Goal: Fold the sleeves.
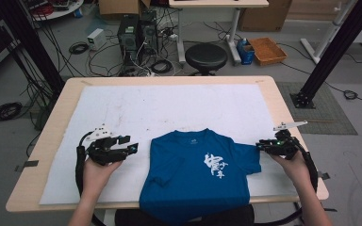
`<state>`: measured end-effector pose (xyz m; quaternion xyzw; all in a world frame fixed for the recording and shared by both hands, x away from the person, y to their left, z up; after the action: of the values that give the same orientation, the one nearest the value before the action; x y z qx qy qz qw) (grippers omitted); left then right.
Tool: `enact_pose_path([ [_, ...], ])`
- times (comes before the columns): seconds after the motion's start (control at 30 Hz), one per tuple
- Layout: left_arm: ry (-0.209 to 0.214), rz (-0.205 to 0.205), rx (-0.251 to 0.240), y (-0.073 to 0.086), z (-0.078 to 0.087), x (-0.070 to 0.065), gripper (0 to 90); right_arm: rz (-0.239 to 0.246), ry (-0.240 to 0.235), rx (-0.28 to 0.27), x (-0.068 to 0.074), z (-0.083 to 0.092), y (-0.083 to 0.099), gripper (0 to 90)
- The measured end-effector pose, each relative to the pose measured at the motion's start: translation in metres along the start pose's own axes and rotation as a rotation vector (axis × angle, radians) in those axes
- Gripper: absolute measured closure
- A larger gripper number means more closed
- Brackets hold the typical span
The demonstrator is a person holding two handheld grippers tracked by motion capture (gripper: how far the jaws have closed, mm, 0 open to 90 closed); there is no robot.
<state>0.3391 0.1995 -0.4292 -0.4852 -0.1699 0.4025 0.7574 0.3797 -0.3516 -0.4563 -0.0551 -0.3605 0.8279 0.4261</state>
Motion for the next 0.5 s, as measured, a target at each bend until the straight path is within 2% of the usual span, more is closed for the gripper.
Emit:
enact_pose_path([
  [0.1, -0.003, 0.002, 0.0, 0.0, 0.0, 0.0, 47.4, 0.022, -0.002, 0.025, 0.002, -0.003, 0.001, 87.1],
  [0.13, -0.001, 0.003, 0.002, 0.0, -0.001, 0.0, 47.4, 0.033, -0.006, 0.022, 0.003, -0.002, 0.0, 88.9],
  [0.33, 0.004, -0.002, 0.009, 0.001, -0.003, -0.001, 47.4, 0.026, -0.048, -0.036, 0.012, 0.015, -0.01, 89.6],
  [0.43, 0.007, -0.001, 0.012, 0.001, -0.003, -0.001, 47.4, 0.033, -0.07, -0.048, 0.024, 0.021, -0.018, 89.6],
  [0.5, 0.009, -0.001, 0.018, 0.002, -0.004, 0.0, 47.4, 0.052, -0.059, -0.05, 0.036, 0.025, -0.026, 89.7],
])
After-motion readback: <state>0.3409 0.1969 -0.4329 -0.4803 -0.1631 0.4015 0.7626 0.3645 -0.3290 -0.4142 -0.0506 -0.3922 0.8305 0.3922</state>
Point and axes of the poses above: each handheld gripper's, and its own axes: z roughly backward along the jaws, y roughly out of its underside, x roughly to its left, the point moved 3 cm from there along -z, roughly forward along the jaws, and after that the axes turned 6 degrees about -y, right-handed, at the moved point
